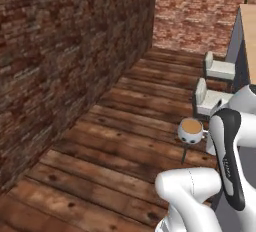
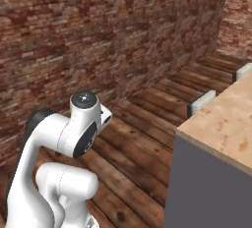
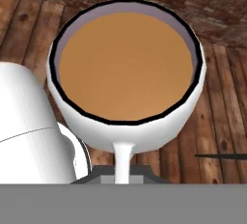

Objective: Pick up the brewed coffee from the coffee machine and place it next to the breakfast plate on the dining counter.

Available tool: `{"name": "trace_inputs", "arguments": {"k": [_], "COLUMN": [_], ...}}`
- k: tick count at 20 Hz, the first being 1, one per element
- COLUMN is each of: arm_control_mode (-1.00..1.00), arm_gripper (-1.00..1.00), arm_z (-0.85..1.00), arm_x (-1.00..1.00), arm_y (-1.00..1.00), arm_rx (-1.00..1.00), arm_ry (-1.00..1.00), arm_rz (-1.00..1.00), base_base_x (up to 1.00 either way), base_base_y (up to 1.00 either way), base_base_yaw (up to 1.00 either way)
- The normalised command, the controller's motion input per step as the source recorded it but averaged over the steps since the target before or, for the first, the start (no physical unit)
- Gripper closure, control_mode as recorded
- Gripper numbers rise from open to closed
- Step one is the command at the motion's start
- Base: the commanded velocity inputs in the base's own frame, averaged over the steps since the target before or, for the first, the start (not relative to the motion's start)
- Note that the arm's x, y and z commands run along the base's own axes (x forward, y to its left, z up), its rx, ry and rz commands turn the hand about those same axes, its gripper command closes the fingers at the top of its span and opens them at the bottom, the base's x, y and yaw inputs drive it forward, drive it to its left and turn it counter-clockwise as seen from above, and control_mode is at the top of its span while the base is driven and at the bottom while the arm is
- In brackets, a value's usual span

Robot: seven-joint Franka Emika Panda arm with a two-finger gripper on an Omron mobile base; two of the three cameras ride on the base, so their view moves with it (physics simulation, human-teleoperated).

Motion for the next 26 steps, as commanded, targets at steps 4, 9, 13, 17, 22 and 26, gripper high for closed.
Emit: {"name": "trace_inputs", "arguments": {"k": [4,9,13,17,22,26], "arm_control_mode": [1.00,1.00,1.00,1.00,1.00,1.00], "arm_gripper": [1.00,1.00,1.00,1.00,1.00,1.00], "arm_z": [0.00,0.00,0.00,0.00,0.00,0.00], "arm_x": [0.00,0.00,0.00,0.00,0.00,0.00], "arm_y": [0.00,0.00,0.00,0.00,0.00,0.00], "arm_rx": [0.00,0.00,0.00,0.00,0.00,0.00], "arm_ry": [0.00,0.00,0.00,0.00,0.00,0.00], "arm_rz": [0.00,0.00,0.00,0.00,0.00,0.00], "base_base_x": [0.76,0.73,0.69,0.63,0.59,0.62], "base_base_y": [0.18,0.20,0.31,0.56,0.65,0.54], "base_base_yaw": [-0.56,-0.57,-0.59,-0.60,-0.61,-0.62]}}
